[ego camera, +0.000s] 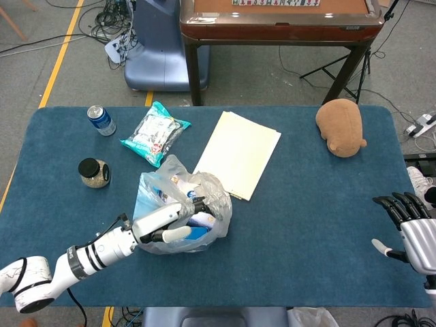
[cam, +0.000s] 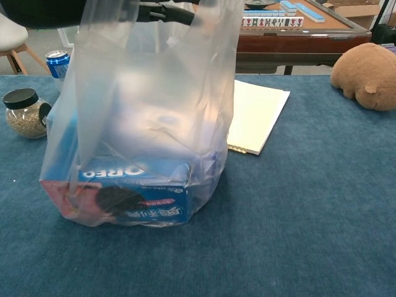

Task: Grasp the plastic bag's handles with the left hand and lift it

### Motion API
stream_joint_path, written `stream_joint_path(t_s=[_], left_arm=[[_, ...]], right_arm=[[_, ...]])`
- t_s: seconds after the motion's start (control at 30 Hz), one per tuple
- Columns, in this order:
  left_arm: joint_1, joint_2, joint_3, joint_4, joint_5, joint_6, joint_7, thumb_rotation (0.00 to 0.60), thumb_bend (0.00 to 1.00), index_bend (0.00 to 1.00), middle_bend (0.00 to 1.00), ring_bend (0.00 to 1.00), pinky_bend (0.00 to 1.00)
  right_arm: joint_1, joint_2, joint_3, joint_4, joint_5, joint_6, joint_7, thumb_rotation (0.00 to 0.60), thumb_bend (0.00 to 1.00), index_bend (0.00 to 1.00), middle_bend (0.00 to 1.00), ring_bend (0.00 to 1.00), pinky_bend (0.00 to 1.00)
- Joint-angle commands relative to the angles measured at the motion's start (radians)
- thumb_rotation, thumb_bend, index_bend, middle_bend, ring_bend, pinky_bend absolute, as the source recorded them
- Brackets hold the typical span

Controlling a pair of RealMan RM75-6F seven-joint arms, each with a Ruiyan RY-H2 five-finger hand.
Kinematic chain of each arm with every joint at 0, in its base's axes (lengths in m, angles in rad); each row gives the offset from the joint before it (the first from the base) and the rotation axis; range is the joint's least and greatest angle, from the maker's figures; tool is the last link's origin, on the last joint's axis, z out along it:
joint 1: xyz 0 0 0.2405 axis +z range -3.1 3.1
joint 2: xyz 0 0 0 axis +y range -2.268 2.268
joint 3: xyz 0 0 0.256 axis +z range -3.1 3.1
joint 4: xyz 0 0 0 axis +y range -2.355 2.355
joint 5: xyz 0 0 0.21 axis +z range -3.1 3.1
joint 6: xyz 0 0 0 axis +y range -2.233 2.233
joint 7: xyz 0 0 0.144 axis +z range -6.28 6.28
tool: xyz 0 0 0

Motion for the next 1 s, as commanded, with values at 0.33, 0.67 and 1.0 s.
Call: stream_joint_path(t_s=[0.33,0.67,1.0], left_arm=[[-0.025,-0.068,-0.051,-0.024,-0.177,-0.072,0.15,0.0,0.13,0.23,0.1,0.0,0.0],[-0.031,-0.065,-0.07,-0.044,-0.186,-0.106,0.115,0.0,0.08,0.2,0.06,0.0,0.0],[-0.026,-0.053,-0.078,-0.05,-0.147,-0.1,0.05,0.0,0.07,0.17,0.04,0.0,0.0]], right_arm=[[0.0,-0.007,0.0,0.019,0.008,-0.005,0.016,0.6,0.15,0.21,0.21,0.12,0.12],[-0.004,-0.012,-0.002,0.031,0.012,-0.004,0.025,0.6,0.15,0.21,0.21,0.12,0.12],[-0.003,-0.012,-0.002,0.031,0.015,-0.007,0.025,0.6,0.15,0.21,0.21,0.12,0.12]])
